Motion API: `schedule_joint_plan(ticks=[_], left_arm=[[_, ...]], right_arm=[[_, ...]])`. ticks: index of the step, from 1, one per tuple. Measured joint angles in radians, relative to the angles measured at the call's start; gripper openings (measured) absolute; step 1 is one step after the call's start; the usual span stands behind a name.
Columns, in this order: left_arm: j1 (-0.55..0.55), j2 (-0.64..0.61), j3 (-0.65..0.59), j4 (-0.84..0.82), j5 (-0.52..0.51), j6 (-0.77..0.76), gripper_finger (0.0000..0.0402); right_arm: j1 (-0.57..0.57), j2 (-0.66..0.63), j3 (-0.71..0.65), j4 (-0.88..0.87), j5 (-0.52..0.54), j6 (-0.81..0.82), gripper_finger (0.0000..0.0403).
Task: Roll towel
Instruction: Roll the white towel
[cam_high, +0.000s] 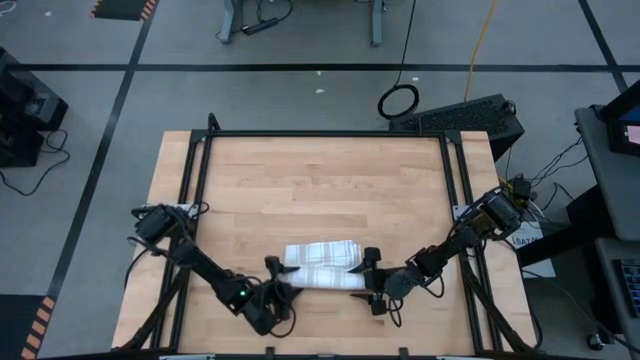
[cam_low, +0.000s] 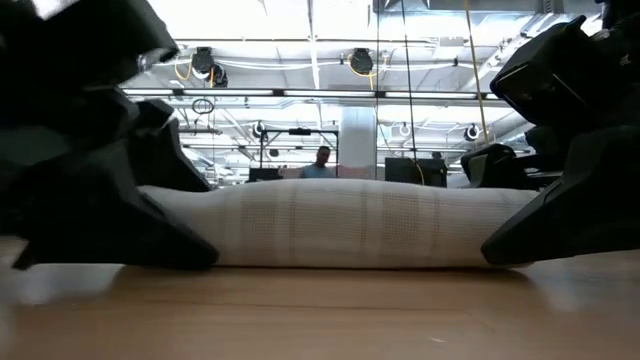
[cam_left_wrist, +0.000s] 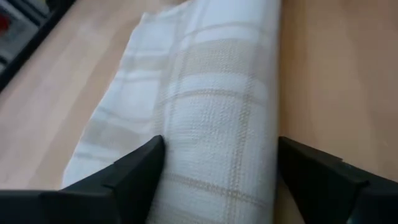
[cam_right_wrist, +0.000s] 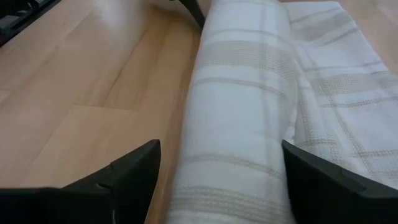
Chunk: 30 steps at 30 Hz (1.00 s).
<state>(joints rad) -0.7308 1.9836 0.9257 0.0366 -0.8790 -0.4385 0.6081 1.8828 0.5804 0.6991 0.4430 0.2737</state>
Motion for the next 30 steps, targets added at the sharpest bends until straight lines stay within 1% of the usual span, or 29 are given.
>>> schedule_joint_plan(ticks=[4, 9, 12, 14, 16, 18, 22, 25, 27, 30], left_arm=[[0.007, -0.001, 0.001, -0.047, 0.006, -0.072, 0.0261], [0.002, -0.001, 0.001, -0.048, 0.015, -0.078, 0.0186], [-0.005, -0.001, 0.001, -0.048, 0.023, -0.079, 0.0153], [-0.006, -0.002, 0.001, -0.048, 0.039, -0.081, 0.0139], [-0.007, -0.002, 0.001, -0.051, 0.042, -0.099, 0.0131], [-0.008, -0.002, 0.001, -0.053, 0.047, -0.105, 0.0129], [-0.008, -0.012, 0.001, -0.067, 0.081, -0.131, 0.0127], [-0.008, -0.034, 0.001, -0.072, 0.125, -0.130, 0.0126], [-0.009, -0.049, 0.000, -0.075, 0.158, -0.125, 0.0126], [-0.009, -0.069, -0.001, -0.083, 0.212, -0.106, 0.0126]], right_arm=[[0.002, 0.000, 0.000, 0.000, 0.000, 0.003, 0.0300], [0.007, -0.004, -0.001, 0.019, 0.024, -0.006, 0.0300], [0.023, -0.029, -0.002, 0.009, 0.068, -0.065, 0.0300], [0.040, -0.060, -0.002, -0.022, 0.094, -0.116, 0.0305], [0.053, -0.091, -0.002, -0.046, 0.104, -0.150, 0.0314], [0.074, -0.123, -0.002, -0.075, 0.136, -0.177, 0.0324], [0.131, -0.161, -0.002, -0.070, 0.174, -0.242, 0.0341], [0.176, -0.154, -0.002, -0.069, 0.239, -0.245, 0.0343], [0.191, -0.125, -0.002, -0.038, 0.281, -0.240, 0.0343], [0.199, -0.066, -0.002, 0.055, 0.295, -0.253, 0.0340]])
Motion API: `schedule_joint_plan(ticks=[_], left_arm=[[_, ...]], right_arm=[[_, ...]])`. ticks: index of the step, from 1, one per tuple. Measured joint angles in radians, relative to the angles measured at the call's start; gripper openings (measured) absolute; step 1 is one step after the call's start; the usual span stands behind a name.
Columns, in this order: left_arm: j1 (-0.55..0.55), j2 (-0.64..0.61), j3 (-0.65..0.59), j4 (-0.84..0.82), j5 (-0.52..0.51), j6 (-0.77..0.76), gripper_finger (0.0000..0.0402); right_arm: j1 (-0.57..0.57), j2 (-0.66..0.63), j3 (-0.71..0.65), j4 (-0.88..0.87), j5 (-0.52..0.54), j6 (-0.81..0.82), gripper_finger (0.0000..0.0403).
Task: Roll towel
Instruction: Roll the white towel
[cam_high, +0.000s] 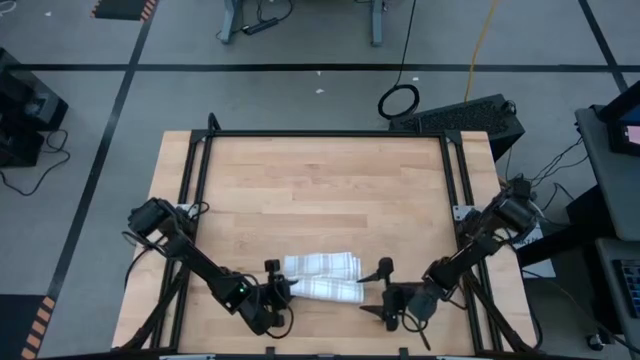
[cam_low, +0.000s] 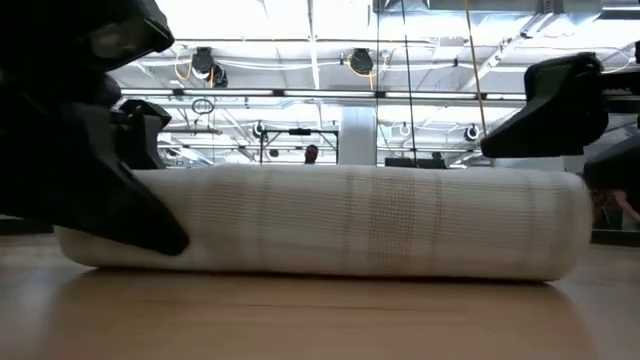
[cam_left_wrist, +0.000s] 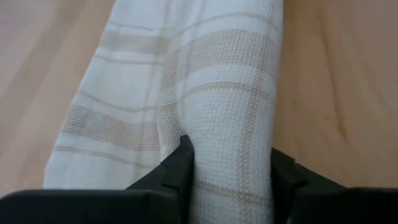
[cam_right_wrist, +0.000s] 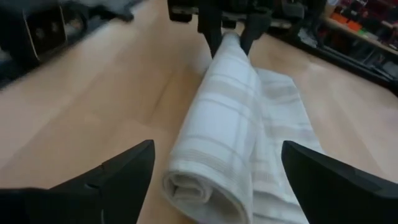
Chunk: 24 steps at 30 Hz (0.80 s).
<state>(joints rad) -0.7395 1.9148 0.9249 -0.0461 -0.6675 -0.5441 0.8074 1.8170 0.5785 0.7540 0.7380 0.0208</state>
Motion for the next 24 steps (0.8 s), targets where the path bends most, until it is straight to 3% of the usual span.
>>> schedule_joint_plan(ticks=[7, 14, 19, 24], left_arm=[[0.018, -0.011, 0.001, -0.004, 0.076, -0.109, 0.0125], [0.002, -0.011, 0.001, -0.003, 0.123, -0.208, 0.0125], [-0.005, -0.011, 0.001, 0.000, 0.164, -0.237, 0.0125], [-0.016, -0.012, 0.002, -0.041, 0.163, -0.236, 0.0125]], right_arm=[[-0.022, 0.134, 0.009, 0.214, -0.003, -0.023, 0.0338], [-0.054, 0.215, 0.094, 0.191, 0.001, 0.005, 0.0322], [-0.112, 0.210, 0.118, 0.162, -0.028, 0.156, 0.0254], [-0.189, 0.199, 0.118, 0.136, -0.236, 0.385, 0.0155]])
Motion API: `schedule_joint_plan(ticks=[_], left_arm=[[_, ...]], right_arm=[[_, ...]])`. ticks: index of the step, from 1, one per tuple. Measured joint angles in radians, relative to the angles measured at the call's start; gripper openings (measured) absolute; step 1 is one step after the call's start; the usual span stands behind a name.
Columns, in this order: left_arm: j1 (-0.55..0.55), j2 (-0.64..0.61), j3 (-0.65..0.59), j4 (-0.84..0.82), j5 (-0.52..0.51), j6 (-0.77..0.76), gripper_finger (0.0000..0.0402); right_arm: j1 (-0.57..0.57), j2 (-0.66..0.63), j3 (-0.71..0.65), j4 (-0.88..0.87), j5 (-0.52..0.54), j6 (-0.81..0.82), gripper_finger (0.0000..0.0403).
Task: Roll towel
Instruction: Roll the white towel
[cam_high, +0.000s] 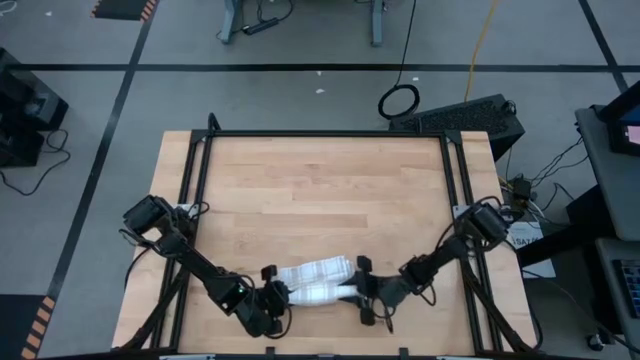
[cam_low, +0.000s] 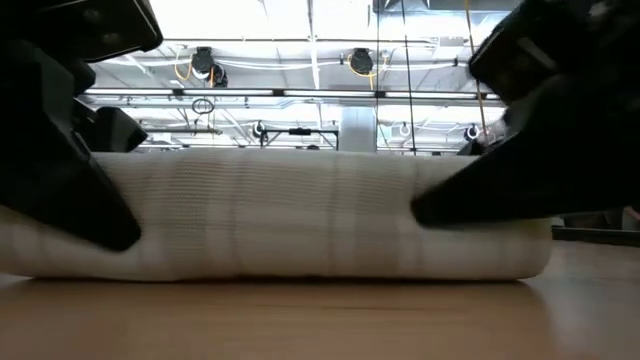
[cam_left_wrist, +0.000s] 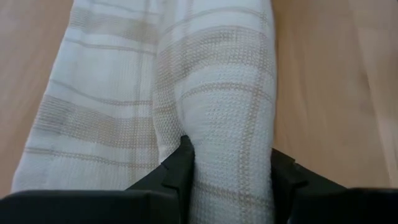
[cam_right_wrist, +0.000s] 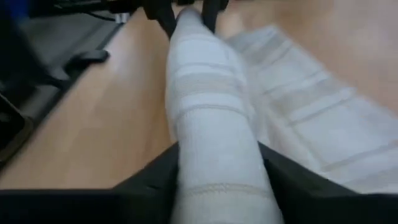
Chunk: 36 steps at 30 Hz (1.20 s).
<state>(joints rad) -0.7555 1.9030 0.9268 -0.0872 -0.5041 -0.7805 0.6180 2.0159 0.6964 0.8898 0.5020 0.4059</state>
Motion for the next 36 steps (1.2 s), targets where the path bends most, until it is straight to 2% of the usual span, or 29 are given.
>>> schedule_joint_plan(ticks=[3, 7, 10, 13, 16, 20, 26, 32, 36], left_arm=[[0.000, -0.001, 0.000, -0.015, 0.000, 0.001, 0.0125], [-0.010, -0.006, 0.000, -0.024, -0.001, -0.075, 0.0125], [-0.027, -0.023, 0.000, -0.065, -0.025, -0.197, 0.0135], [-0.050, -0.052, -0.003, -0.113, -0.040, -0.281, 0.0163], [-0.080, -0.083, -0.007, -0.130, -0.056, -0.271, 0.0198], [-0.112, -0.131, -0.008, -0.167, -0.090, -0.216, 0.0236], [-0.147, -0.211, -0.008, -0.320, -0.139, -0.220, 0.0259], [-0.206, -0.225, -0.006, -0.267, -0.307, -0.217, 0.0260], [-0.252, -0.200, -0.006, -0.198, -0.425, -0.103, 0.0260]], right_arm=[[-0.048, -0.002, 0.000, 0.002, -0.157, 0.097, 0.0098], [-0.084, -0.002, 0.000, 0.008, -0.267, 0.192, 0.0049], [-0.089, -0.002, 0.002, 0.001, -0.266, 0.252, 0.0049], [-0.099, -0.002, 0.004, -0.006, -0.265, 0.326, 0.0054], [-0.106, -0.003, 0.005, -0.009, -0.264, 0.380, 0.0066], [-0.125, -0.006, 0.003, -0.012, -0.302, 0.417, 0.0062], [-0.143, -0.005, 0.002, -0.018, -0.337, 0.491, 0.0056], [-0.156, -0.006, 0.003, -0.031, -0.334, 0.567, 0.0056], [-0.156, -0.006, 0.003, -0.038, -0.306, 0.595, 0.0056]])
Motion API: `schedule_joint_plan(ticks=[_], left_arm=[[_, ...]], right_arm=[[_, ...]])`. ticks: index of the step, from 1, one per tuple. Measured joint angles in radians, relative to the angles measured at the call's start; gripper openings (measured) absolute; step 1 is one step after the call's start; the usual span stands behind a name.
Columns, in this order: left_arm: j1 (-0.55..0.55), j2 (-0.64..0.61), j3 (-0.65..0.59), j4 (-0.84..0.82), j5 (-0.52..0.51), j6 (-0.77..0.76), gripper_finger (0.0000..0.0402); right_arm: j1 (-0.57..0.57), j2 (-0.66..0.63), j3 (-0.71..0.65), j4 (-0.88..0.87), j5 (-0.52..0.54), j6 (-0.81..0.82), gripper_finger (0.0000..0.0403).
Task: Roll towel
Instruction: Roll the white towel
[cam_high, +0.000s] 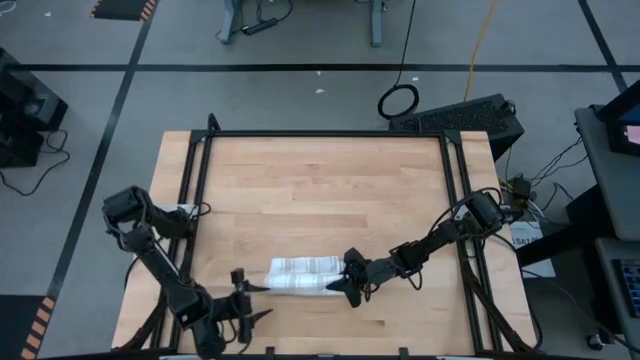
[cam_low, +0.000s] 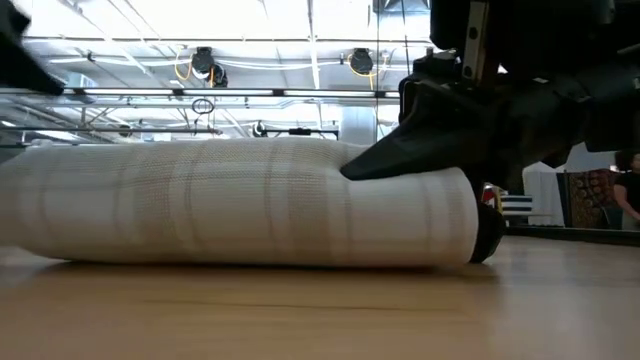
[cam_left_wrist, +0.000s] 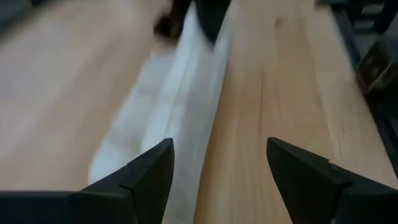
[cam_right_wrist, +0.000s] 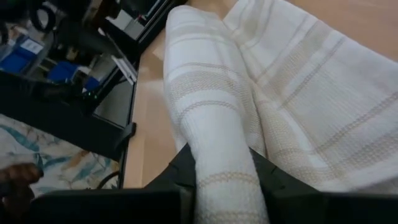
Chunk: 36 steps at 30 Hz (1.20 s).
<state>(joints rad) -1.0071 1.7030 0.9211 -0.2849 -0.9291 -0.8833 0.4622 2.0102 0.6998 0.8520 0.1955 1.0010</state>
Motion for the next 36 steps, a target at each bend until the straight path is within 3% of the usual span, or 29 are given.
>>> schedule_joint_plan(ticks=[3, 6, 11, 18, 25, 31, 36], left_arm=[[-0.009, 0.037, 0.002, 0.141, -0.095, 0.207, 0.0261], [0.007, 0.107, 0.003, 0.224, -0.092, 0.386, 0.0261], [0.062, 0.216, 0.003, 0.223, -0.053, 0.480, 0.0261], [0.074, 0.239, 0.020, 0.228, -0.166, 0.632, 0.0261], [0.128, 0.239, 0.019, 0.194, -0.170, 0.656, 0.0261], [0.206, 0.239, 0.019, 0.155, -0.006, 0.624, 0.0261], [0.253, 0.237, 0.019, 0.145, 0.039, 0.601, 0.0260]], right_arm=[[0.001, 0.000, 0.000, 0.000, 0.009, 0.007, 0.0056], [0.001, 0.000, 0.000, 0.002, 0.016, 0.017, 0.0056], [0.001, 0.000, 0.000, 0.002, 0.018, 0.028, 0.0057], [0.002, 0.000, -0.001, 0.001, 0.022, 0.049, 0.0057], [0.002, 0.000, -0.001, 0.002, 0.022, 0.053, 0.0057], [0.002, 0.000, -0.002, 0.007, 0.022, 0.058, 0.0057], [0.002, 0.000, -0.002, 0.008, 0.016, 0.058, 0.0057]])
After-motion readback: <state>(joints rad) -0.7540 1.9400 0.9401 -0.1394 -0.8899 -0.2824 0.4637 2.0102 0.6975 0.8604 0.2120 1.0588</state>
